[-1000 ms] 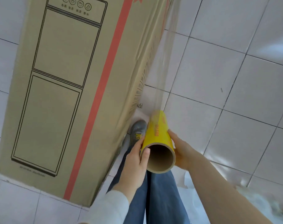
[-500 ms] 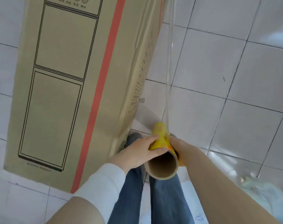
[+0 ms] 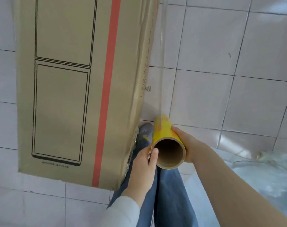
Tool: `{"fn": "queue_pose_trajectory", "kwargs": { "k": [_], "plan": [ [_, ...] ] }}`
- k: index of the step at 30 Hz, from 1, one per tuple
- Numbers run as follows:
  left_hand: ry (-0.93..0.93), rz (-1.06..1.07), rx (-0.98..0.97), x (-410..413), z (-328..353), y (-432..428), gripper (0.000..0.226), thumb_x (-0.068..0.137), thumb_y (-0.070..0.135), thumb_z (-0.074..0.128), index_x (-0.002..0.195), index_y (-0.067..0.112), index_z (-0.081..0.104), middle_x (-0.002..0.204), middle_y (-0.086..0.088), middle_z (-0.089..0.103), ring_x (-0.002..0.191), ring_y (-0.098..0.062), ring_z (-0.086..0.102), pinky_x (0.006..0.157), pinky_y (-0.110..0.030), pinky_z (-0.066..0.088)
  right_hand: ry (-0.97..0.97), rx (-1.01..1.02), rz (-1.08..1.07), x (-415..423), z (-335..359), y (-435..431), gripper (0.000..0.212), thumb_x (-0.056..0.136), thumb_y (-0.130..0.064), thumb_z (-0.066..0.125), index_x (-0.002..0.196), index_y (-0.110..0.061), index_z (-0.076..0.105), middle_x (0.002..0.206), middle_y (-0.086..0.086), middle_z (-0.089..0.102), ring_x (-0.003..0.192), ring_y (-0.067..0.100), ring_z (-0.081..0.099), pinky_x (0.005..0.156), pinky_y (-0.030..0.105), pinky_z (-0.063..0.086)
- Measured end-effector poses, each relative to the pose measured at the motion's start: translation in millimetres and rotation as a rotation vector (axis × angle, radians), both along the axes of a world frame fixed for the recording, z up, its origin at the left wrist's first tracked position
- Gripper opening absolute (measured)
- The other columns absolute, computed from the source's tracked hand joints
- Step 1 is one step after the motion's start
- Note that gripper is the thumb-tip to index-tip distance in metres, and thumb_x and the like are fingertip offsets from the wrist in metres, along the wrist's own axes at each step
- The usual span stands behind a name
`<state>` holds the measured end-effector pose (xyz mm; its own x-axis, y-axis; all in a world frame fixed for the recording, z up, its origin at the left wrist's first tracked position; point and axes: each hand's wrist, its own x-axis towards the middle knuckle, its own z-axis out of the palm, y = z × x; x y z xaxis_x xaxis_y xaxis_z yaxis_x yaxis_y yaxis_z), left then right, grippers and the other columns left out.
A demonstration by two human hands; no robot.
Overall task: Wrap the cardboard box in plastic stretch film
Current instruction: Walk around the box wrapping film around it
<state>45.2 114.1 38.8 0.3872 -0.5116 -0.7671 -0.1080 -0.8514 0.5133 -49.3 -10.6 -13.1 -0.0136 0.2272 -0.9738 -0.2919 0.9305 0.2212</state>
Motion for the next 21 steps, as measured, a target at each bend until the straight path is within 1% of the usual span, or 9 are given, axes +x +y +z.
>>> {"fn": "queue_pose_trajectory", "kwargs": {
  "k": [1,2,4,6,9,14,16,19,21],
  "plan": [
    [0.008,0.0,0.012,1.4,-0.3,3.6,0.027,0.092,0.045,0.036,0.089,0.023,0.052,0.084,0.012,0.054,0.093,-0.013,0.056,0.073,-0.013,0.036,-0.004,0.037,0.036,-2.7,2.9,1.1,0.057,0.092,-0.047,0.053,0.129,-0.005,0.047,0.092,0.016,0.063,0.073,0.029,0.059,0.058,0.037,0.045],
    [0.031,0.008,0.018,5.0,-1.5,3.9,0.032,0.09,0.048,0.043,0.1,0.019,0.053,0.097,0.009,0.058,0.107,-0.016,0.055,0.084,-0.016,0.038,-0.008,0.063,0.067,-5.9,3.4,3.7,0.054,0.092,-0.046,0.053,0.125,-0.003,0.049,0.088,0.016,0.063,0.073,0.03,0.059,0.058,0.037,0.045],
    [0.133,-0.052,0.038,15.9,-3.3,-4.8,0.07,0.081,0.058,0.052,0.138,0.02,0.037,0.144,0.005,0.04,0.135,-0.015,0.035,0.11,-0.025,0.028,-0.036,0.085,0.122,-6.2,5.4,14.0,0.055,0.091,-0.046,0.055,0.125,-0.002,0.051,0.089,0.016,0.065,0.074,0.03,0.061,0.058,0.036,0.048],
    [0.218,-0.295,0.098,23.9,-5.2,-16.0,0.077,0.084,0.057,0.05,0.147,0.024,0.021,0.154,0.006,0.023,0.141,-0.015,0.025,0.108,-0.024,0.022,-0.075,0.071,0.146,-3.3,7.6,26.1,0.053,0.093,-0.046,0.054,0.125,-0.004,0.054,0.09,0.016,0.067,0.076,0.029,0.064,0.058,0.034,0.051],
    [0.206,-0.459,0.082,28.5,-9.6,-20.9,0.068,0.086,0.055,0.048,0.143,0.02,0.032,0.149,-0.001,0.036,0.134,-0.02,0.035,0.107,-0.031,0.029,-0.096,0.013,0.111,-8.4,4.0,35.1,0.054,0.095,-0.048,0.048,0.124,-0.004,0.056,0.098,0.017,0.069,0.081,0.03,0.066,0.063,0.036,0.054],
    [0.039,-0.269,0.031,11.4,-13.5,15.0,0.061,0.089,0.056,0.042,0.137,0.018,0.044,0.136,0.0,0.05,0.125,-0.018,0.045,0.105,-0.033,0.036,-0.023,-0.066,-0.005,-36.5,-5.0,54.0,0.061,0.093,-0.053,0.045,0.132,-0.005,0.05,0.126,0.021,0.061,0.109,0.032,0.06,0.097,0.045,0.047],
    [0.015,-0.137,-0.018,-3.2,-12.4,39.2,0.06,0.087,0.058,0.037,0.133,0.02,0.047,0.13,0.003,0.055,0.121,-0.014,0.049,0.101,-0.026,0.037,-0.04,-0.062,-0.026,-42.0,-1.9,67.0,0.061,0.091,-0.055,0.048,0.128,-0.008,0.052,0.118,0.021,0.064,0.1,0.031,0.061,0.089,0.043,0.048],
    [0.039,-0.033,-0.024,-24.0,-6.0,67.6,0.048,0.094,0.047,0.031,0.134,0.024,0.046,0.125,0.011,0.054,0.112,0.0,0.046,0.083,0.003,0.029,-0.047,0.004,-0.074,-37.9,1.5,85.0,0.063,0.082,-0.059,0.058,0.121,-0.011,0.05,0.099,0.018,0.066,0.085,0.031,0.063,0.071,0.041,0.051],
    [0.056,-0.016,-0.018,-27.8,-6.3,80.4,0.058,0.089,0.05,0.024,0.135,0.024,0.044,0.128,0.012,0.052,0.114,0.002,0.043,0.085,0.002,0.027,-0.029,-0.006,-0.07,-35.4,-3.3,93.1,0.062,0.083,-0.057,0.059,0.123,-0.01,0.047,0.094,0.018,0.065,0.08,0.031,0.063,0.066,0.04,0.05]
  ]
}}
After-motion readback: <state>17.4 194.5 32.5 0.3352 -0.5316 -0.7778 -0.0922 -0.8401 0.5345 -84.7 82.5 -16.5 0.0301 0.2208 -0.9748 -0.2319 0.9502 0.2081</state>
